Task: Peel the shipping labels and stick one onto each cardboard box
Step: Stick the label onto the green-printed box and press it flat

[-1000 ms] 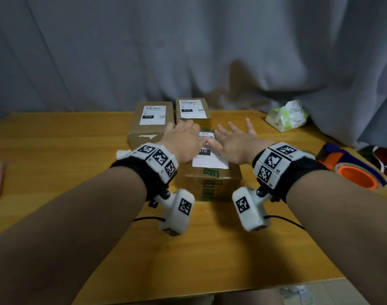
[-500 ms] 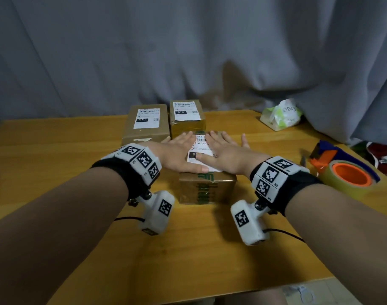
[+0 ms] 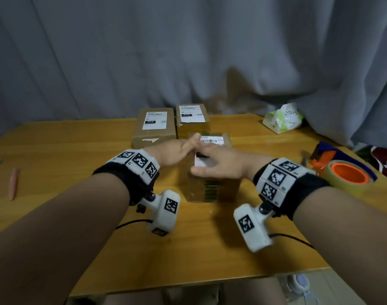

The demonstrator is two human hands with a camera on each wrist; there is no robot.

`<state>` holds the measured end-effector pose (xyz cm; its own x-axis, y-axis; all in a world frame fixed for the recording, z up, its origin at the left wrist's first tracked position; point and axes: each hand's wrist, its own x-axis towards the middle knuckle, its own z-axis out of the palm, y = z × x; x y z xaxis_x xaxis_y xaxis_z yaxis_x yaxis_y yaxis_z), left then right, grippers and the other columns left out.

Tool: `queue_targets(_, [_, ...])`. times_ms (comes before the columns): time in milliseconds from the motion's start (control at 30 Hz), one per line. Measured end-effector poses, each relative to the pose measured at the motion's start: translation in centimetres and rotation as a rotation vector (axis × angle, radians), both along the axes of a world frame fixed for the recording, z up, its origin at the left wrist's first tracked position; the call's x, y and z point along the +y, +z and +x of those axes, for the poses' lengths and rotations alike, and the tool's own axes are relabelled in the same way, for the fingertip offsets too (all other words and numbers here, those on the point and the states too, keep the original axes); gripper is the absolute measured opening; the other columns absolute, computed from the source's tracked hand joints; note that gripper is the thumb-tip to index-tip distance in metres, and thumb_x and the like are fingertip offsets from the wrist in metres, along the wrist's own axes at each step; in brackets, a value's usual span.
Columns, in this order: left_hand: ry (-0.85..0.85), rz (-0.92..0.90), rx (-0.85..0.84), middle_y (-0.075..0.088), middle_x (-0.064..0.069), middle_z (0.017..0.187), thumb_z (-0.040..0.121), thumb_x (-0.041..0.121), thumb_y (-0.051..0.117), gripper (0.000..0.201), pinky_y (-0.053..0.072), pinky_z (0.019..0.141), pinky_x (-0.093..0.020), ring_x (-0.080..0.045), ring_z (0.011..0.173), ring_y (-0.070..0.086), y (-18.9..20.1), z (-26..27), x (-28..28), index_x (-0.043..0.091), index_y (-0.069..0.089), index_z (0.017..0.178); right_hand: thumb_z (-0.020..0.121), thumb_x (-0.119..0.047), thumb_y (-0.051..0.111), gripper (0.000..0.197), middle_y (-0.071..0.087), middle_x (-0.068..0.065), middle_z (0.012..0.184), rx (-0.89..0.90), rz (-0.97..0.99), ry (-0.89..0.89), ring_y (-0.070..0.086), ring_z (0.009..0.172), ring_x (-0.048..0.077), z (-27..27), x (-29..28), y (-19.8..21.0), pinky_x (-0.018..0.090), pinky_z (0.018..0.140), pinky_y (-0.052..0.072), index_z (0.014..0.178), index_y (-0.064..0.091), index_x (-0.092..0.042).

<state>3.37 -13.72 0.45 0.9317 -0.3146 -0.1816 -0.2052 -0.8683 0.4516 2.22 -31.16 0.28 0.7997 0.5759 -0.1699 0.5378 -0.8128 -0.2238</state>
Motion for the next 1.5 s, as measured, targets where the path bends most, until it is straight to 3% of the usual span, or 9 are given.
queue_targets(100, [0.082,-0.103,-0.119,0.056,-0.017,0.132,0.094,0.056,0.007,0.078,0.033,0.110,-0.039,-0.027,0.125,0.049,0.3,-0.2,0.1,0.004,0.056,0.126,0.072,-0.078,0.048,0.110,-0.010,0.002,0.160,-0.012,-0.176,0.005,-0.008,0.147,0.025,-0.9,0.2,-0.8,0.054,0.118,-0.004,0.150,-0.008,-0.025])
queue_targets(200, [0.077,-0.079,-0.148,0.058,-0.017,0.129,0.098,0.048,0.012,0.067,0.036,0.105,-0.036,-0.029,0.122,0.051,0.6,-0.8,-0.2,0.004,0.057,0.122,0.074,-0.073,0.054,0.110,-0.011,0.000,0.160,-0.015,-0.194,-0.065,-0.006,0.148,0.025,-0.4,-0.7,-0.5,0.050,0.119,0.000,0.150,-0.010,-0.025])
queue_targets(333, [0.101,-0.013,-0.198,0.063,-0.015,0.109,0.100,0.043,0.023,0.053,0.039,0.082,-0.031,-0.031,0.105,0.057,0.5,-0.4,0.1,0.005,0.059,0.105,0.079,-0.066,0.054,0.103,-0.008,-0.002,0.160,0.004,-0.250,-0.183,-0.002,0.148,0.023,0.9,-2.9,0.0,0.051,0.119,0.006,0.150,-0.010,-0.026])
queue_targets(433, [0.110,0.013,-0.247,0.065,-0.013,0.099,0.099,0.041,0.032,0.046,0.045,0.082,-0.036,-0.029,0.095,0.059,0.2,0.7,0.7,0.004,0.060,0.100,0.089,-0.052,0.052,0.091,-0.007,-0.001,0.160,-0.028,-0.256,-0.235,0.000,0.148,0.022,1.9,-4.3,-0.1,0.049,0.120,0.007,0.151,-0.008,-0.023])
queue_targets(700, [0.149,0.095,-0.412,0.057,-0.007,0.125,0.095,0.030,0.046,0.035,0.040,0.099,-0.036,-0.024,0.118,0.049,0.1,5.2,1.5,0.012,0.054,0.124,0.097,-0.031,0.045,0.074,-0.013,-0.012,0.159,0.019,-0.213,-0.411,-0.008,0.148,0.019,6.5,-4.1,-0.7,0.068,0.111,0.000,0.148,-0.008,-0.038])
queue_targets(933, [-0.008,0.309,-0.386,0.010,-0.002,0.159,0.100,0.038,0.030,0.055,0.007,0.120,-0.037,-0.019,0.147,0.007,-1.5,11.5,0.9,0.018,0.016,0.149,0.097,-0.032,0.044,0.073,-0.013,-0.011,0.159,0.029,-0.169,-0.440,-0.010,0.147,0.022,12.2,-3.2,-0.8,0.071,0.109,-0.001,0.147,-0.008,-0.043])
queue_targets(1033, [-0.028,0.304,-0.330,0.017,-0.003,0.158,0.100,0.043,0.023,0.054,0.012,0.119,-0.038,-0.021,0.145,0.015,-1.8,14.1,0.1,0.020,0.020,0.148,0.097,-0.032,0.044,0.073,-0.013,-0.012,0.159,0.020,-0.158,-0.425,-0.010,0.147,0.021,14.6,-3.1,-0.9,0.071,0.109,-0.001,0.147,-0.008,-0.043])
queue_targets(1167, [0.028,0.220,-0.374,0.053,-0.004,0.132,0.099,0.041,0.030,0.040,0.037,0.103,-0.044,-0.026,0.121,0.045,-1.0,16.4,-0.1,0.025,0.054,0.126,0.096,-0.038,0.045,0.073,-0.012,-0.013,0.159,0.019,-0.162,-0.404,-0.010,0.147,0.020,17.1,-2.9,-0.9,0.070,0.109,-0.001,0.147,-0.006,-0.043])
queue_targets(1500, [0.067,0.292,-0.309,0.043,0.000,0.140,0.093,0.051,0.037,0.044,0.029,0.103,-0.047,-0.025,0.129,0.036,-1.0,16.5,-0.4,0.031,0.045,0.132,0.089,-0.051,0.053,0.088,-0.012,-0.011,0.159,-0.012,-0.157,-0.394,-0.010,0.147,0.021,17.7,-2.0,-0.8,0.071,0.108,-0.004,0.147,-0.011,-0.040])
